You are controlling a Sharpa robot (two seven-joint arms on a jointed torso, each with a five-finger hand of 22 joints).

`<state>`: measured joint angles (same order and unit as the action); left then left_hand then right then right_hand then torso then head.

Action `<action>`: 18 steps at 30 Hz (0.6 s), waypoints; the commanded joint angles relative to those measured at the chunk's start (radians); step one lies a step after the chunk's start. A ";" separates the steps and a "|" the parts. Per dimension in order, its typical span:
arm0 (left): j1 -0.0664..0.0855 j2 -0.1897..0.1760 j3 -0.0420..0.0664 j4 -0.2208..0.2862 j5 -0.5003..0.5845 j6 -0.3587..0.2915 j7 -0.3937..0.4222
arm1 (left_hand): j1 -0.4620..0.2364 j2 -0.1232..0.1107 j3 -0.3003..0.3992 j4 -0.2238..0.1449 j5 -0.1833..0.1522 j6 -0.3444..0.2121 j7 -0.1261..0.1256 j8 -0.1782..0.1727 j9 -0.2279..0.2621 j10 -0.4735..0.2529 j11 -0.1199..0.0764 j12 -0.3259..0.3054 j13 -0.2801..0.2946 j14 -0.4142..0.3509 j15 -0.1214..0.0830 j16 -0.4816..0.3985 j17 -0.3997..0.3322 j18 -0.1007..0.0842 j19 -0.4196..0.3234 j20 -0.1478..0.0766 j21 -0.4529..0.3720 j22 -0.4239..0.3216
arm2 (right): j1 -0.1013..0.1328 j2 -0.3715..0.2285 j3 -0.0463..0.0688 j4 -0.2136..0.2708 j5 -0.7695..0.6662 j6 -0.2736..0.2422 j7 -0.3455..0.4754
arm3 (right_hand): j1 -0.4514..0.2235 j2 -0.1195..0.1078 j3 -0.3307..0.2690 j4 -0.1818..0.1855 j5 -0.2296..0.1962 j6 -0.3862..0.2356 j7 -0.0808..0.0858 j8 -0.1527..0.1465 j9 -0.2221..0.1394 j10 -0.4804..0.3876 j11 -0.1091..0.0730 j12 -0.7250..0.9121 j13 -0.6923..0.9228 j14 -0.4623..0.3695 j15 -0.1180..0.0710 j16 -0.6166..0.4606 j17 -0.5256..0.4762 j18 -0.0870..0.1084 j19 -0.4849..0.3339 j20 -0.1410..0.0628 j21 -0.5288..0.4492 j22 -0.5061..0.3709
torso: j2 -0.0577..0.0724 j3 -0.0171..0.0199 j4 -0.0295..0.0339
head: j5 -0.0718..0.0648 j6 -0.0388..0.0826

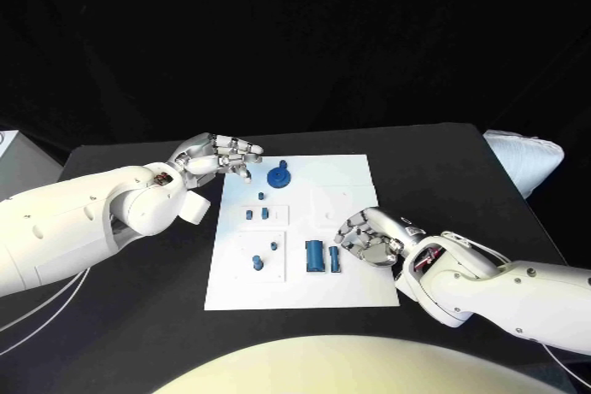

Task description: Assemble the parts on the task board

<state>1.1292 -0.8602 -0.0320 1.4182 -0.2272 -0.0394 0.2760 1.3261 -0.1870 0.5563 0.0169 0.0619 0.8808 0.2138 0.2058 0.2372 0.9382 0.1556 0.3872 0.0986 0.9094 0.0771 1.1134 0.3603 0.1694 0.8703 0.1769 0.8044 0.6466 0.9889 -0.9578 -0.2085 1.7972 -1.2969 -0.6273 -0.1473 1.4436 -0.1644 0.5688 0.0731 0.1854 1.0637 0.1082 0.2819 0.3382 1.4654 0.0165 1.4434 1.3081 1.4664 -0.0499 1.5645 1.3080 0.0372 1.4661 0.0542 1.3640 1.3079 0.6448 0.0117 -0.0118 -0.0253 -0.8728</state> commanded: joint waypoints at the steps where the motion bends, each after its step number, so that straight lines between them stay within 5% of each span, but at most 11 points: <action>1: -0.001 0.001 0.001 0.002 0.004 0.009 0.007 | -0.004 0.008 0.000 0.004 0.004 -0.007 0.003 0.002 -0.001 -0.007 -0.003 0.003 -0.001 -0.004 0.007 0.006 -0.001 0.014 0.007 0.002 -0.003 -0.001 | -0.003 0.007 0.000 0.002 -0.032 0.011 0.000 | -0.010 0.000 0.008 -0.002 -0.007 0.005 -0.001 -0.004 0.002 0.062 0.006 0.002 0.205 0.104 0.006 0.006 0.263 0.002 0.041 0.007 0.006 0.212 | 0.000 0.0002 0.0006 | 0.002 0.000; 9: -0.001 0.000 0.001 0.001 0.004 0.009 0.007 | -0.004 0.008 0.000 0.004 0.004 -0.007 0.003 0.002 -0.001 -0.007 -0.003 0.003 -0.001 -0.004 0.007 0.006 -0.001 0.014 0.007 0.002 -0.003 -0.001 | -0.004 0.017 0.000 0.005 -0.030 0.002 -0.021 | -0.024 0.001 0.018 -0.008 -0.010 0.004 -0.001 -0.004 0.004 0.062 0.007 0.002 0.205 0.104 0.006 0.006 0.263 0.002 0.041 0.007 0.007 0.212 | 0.000 0.0002 -0.0002 | 0.003 0.000; 18: -0.002 -0.001 0.001 0.001 0.004 0.009 0.006 | -0.004 0.008 0.000 0.004 0.004 -0.007 0.003 0.002 -0.001 -0.007 -0.003 0.003 -0.001 -0.004 0.007 0.006 -0.001 0.014 0.007 0.002 -0.003 -0.001 | -0.004 0.021 0.000 0.007 -0.034 0.090 -0.058 | -0.045 0.001 0.021 -0.013 -0.015 0.008 -0.004 0.001 0.009 0.064 0.005 0.005 0.206 0.104 0.006 0.006 0.263 0.001 0.041 0.007 0.009 0.212 | 0.000 -0.0002 -0.0014 | 0.005 0.000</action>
<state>1.1281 -0.8619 -0.0320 1.4179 -0.2272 -0.0393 0.2756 1.3261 -0.1870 0.5562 0.0167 0.0619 0.8808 0.2138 0.2058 0.2374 0.9383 0.1555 0.3871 0.0987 0.9094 0.0771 1.1134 0.3603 0.1694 0.8703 0.1769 0.8044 0.6467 0.9857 -0.9376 -0.2083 1.8026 -1.3141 -0.6016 -0.1774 1.4053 -0.1632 0.5866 0.0606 0.1740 1.0670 0.1049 0.2821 0.3470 1.4654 0.0165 1.4434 1.3079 1.4664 -0.0500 1.5645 1.3078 0.0371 1.4661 0.0542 1.3680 1.3077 0.6449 0.0117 -0.0127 -0.0212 -0.8728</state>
